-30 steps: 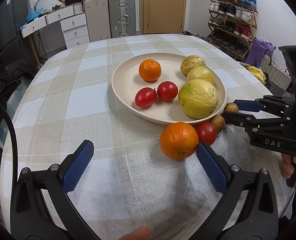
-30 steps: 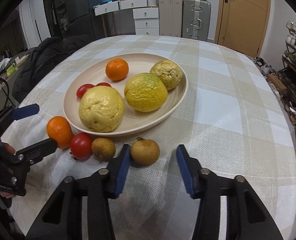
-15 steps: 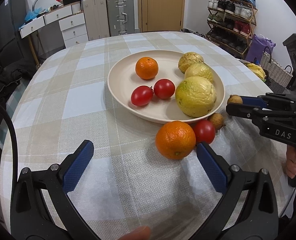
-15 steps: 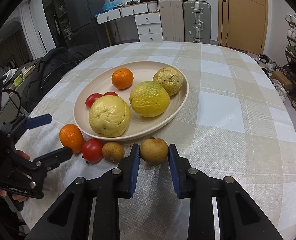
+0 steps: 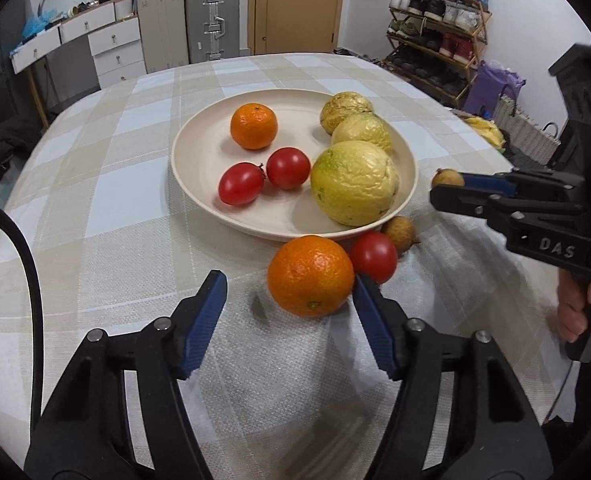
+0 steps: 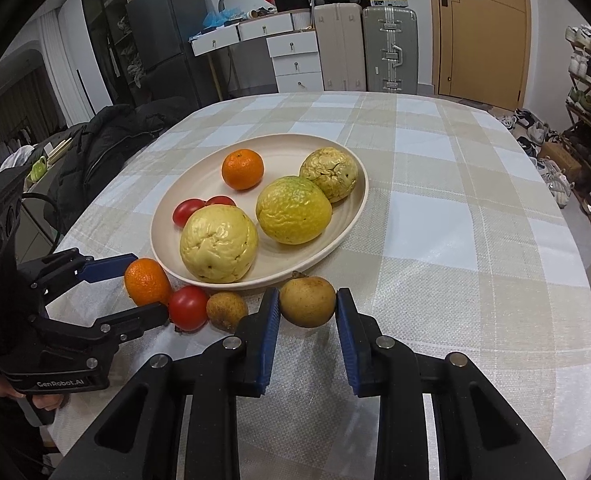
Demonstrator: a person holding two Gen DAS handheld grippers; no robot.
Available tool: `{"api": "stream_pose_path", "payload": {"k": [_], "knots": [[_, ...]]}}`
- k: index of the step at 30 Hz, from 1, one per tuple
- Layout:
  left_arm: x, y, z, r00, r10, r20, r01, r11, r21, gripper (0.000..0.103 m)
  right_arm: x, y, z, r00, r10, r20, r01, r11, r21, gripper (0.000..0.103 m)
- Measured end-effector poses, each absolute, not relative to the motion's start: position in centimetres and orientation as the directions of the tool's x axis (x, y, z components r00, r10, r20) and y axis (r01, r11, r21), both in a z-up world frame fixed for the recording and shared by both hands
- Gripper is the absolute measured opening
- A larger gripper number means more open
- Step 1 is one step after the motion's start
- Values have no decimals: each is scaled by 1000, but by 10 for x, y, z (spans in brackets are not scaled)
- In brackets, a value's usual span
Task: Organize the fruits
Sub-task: 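Grasp an orange with the left tool while the right tool holds the brown fruit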
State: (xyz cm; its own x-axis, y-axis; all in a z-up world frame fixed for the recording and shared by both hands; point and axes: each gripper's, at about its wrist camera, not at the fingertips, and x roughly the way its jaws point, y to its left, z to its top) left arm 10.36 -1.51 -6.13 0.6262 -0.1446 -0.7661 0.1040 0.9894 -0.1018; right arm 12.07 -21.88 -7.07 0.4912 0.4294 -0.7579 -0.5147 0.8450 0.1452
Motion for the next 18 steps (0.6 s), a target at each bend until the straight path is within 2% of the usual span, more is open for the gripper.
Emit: {"api": "stream_pose_path", "payload": {"k": [2,5,18], "knots": [[102,-14,-61,626,-183,-758,124,983,-135,45,120,-219,-71,491,428,-759,-515,845,144,29],[102,-15,-61,625,-203,-754,135,979,-151,38,119,-219,-70,491,431,-757,-517,844,145,29],[98,-12,-56,646,-202,-736,128,979,-157,38,119,-219,-70,495,426,-757,-516,846,139,29]]}}
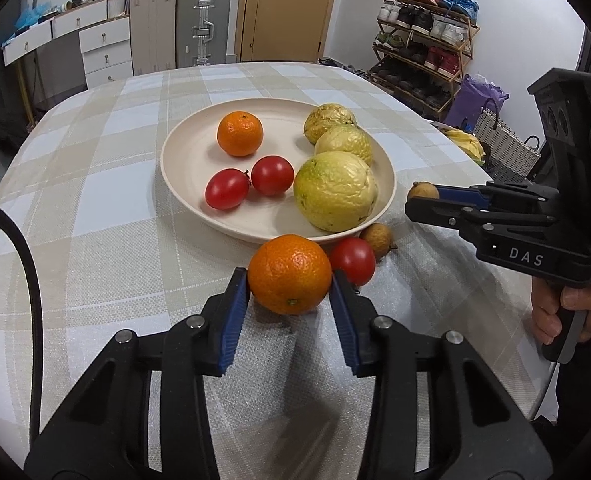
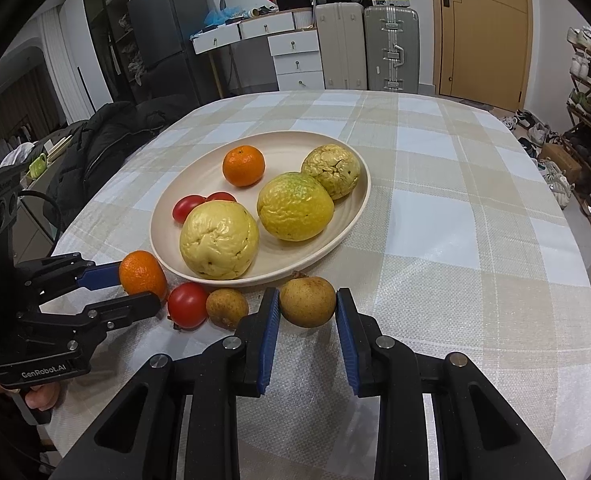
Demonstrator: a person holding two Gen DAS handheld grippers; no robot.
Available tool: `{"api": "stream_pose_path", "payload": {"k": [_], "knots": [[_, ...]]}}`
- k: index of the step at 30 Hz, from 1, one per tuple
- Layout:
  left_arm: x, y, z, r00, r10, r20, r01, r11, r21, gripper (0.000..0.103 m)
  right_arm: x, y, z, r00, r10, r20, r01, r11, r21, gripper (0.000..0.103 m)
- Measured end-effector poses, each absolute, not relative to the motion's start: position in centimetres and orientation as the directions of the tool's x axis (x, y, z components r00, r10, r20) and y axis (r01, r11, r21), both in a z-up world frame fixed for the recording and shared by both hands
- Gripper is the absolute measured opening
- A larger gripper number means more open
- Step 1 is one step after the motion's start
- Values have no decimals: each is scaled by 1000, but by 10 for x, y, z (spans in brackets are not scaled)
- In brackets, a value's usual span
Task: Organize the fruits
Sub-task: 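Grasp an orange with the left tool while the right tool holds the brown fruit, then carry the orange and brown fruit onto the cream plate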
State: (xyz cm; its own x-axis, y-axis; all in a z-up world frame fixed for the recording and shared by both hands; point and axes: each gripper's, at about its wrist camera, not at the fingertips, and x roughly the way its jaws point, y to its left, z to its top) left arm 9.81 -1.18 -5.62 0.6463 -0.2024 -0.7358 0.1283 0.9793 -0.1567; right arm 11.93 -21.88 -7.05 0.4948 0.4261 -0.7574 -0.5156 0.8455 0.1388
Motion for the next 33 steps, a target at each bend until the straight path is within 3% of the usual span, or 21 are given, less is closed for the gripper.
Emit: {"api": "stream_pose_path", "payload": {"k": [33], "knots": [[85,1,-13,771,-122,-625,59,991,-120,38,107,-220,-48,538,513,-669,-553,814,179,29]]}}
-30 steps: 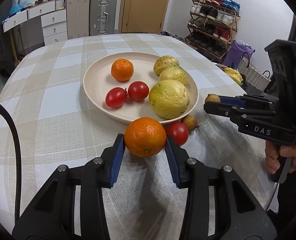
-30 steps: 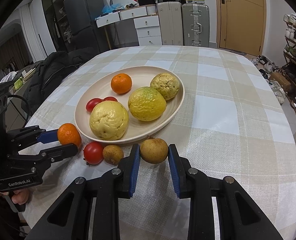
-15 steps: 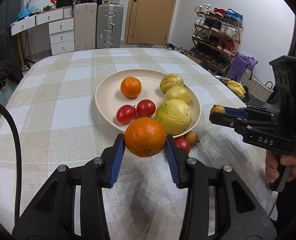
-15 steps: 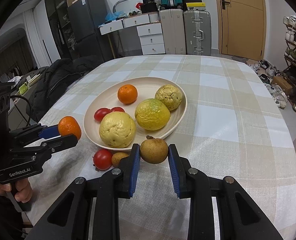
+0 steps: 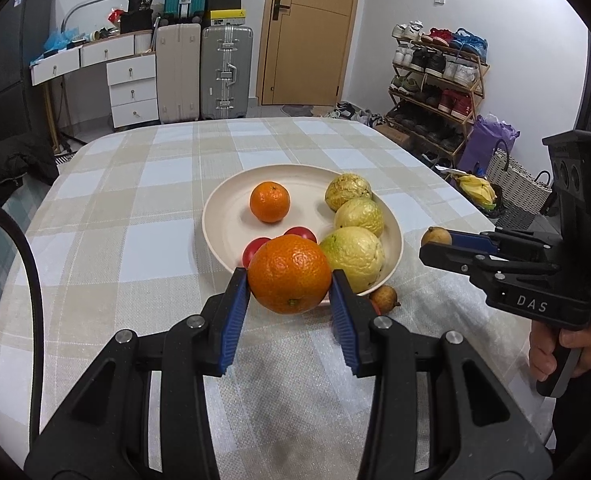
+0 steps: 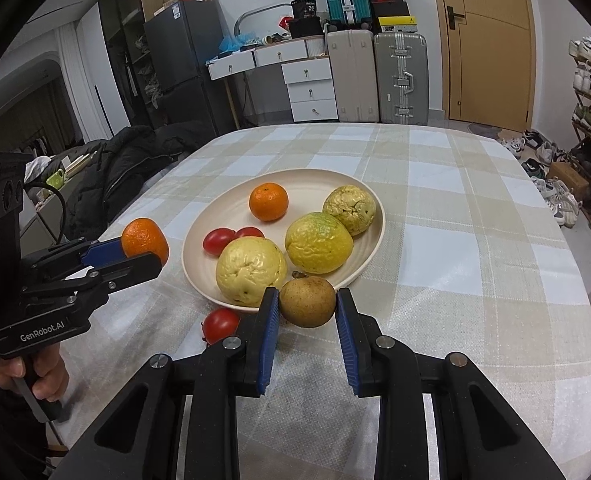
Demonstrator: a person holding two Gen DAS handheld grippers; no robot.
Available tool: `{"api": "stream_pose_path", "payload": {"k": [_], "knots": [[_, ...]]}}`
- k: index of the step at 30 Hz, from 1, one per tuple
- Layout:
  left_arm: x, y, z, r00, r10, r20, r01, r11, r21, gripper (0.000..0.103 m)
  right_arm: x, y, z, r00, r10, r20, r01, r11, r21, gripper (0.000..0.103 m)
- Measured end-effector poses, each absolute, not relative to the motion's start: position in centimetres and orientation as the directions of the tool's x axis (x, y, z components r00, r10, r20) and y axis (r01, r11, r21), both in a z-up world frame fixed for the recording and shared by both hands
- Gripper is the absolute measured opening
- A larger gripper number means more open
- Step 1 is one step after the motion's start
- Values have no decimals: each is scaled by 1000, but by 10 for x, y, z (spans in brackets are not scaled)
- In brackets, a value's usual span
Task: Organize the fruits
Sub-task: 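Carry the orange and brown fruit onto the cream plate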
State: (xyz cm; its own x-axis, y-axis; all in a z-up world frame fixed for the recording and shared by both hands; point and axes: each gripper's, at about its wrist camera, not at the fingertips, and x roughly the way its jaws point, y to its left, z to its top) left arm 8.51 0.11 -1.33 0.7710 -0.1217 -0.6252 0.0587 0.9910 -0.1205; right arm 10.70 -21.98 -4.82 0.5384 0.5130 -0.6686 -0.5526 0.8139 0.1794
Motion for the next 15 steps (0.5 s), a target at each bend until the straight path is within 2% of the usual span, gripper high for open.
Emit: {"api": "stream_pose_path", "payload": {"k": [15], "knots": [[106,4,-18,765,-107,-635,36,992,-124,38,129,-213,-51,511,524,-682,-540,813,220,29]]}}
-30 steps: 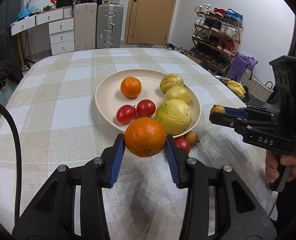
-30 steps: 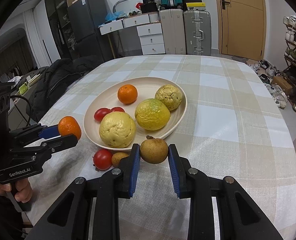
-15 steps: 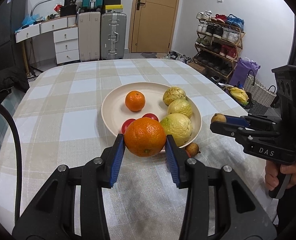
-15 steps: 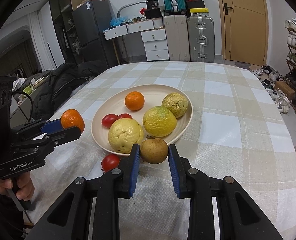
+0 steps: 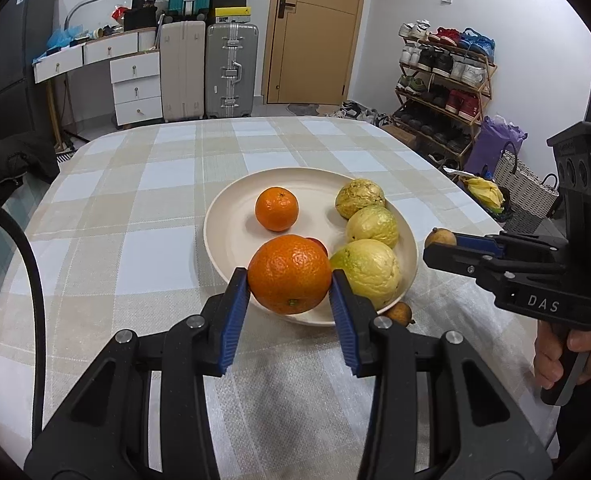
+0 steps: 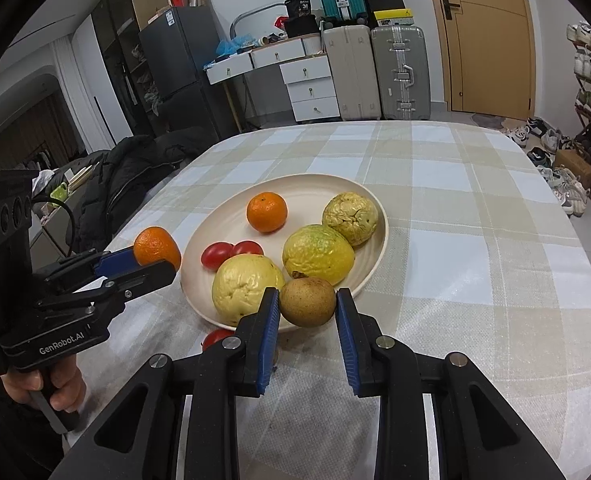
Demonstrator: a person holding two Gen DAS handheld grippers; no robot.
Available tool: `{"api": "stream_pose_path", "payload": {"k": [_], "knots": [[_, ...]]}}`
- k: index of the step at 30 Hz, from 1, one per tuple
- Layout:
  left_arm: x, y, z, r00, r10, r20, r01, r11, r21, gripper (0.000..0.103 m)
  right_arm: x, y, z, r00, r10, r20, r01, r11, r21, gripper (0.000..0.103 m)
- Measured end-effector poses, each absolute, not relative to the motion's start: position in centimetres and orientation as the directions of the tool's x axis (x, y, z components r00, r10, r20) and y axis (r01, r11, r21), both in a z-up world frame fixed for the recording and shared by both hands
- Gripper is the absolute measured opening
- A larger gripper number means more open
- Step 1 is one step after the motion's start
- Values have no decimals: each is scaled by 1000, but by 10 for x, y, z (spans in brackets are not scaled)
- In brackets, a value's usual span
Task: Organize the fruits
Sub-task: 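Carry the orange and brown fruit onto the cream plate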
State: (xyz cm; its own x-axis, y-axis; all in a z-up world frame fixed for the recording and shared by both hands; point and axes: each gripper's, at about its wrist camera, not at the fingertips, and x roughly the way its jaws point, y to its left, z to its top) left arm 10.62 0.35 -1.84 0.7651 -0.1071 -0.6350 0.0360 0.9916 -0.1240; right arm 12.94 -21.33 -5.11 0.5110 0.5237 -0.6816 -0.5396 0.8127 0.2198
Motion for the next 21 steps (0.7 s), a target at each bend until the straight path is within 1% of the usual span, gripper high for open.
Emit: {"api": "stream_pose_path", "payload": {"k": [7,21], "knots": [[121,2,-24,758,-82,-647,20,994,-104,38,141,-207,-52,500,532,-683,-533,811,241,29],[146,-5,-36,740,-54,-671,17,998,-61,38,165,-198,-64,461,528,-713,-501,818,282,29]]}}
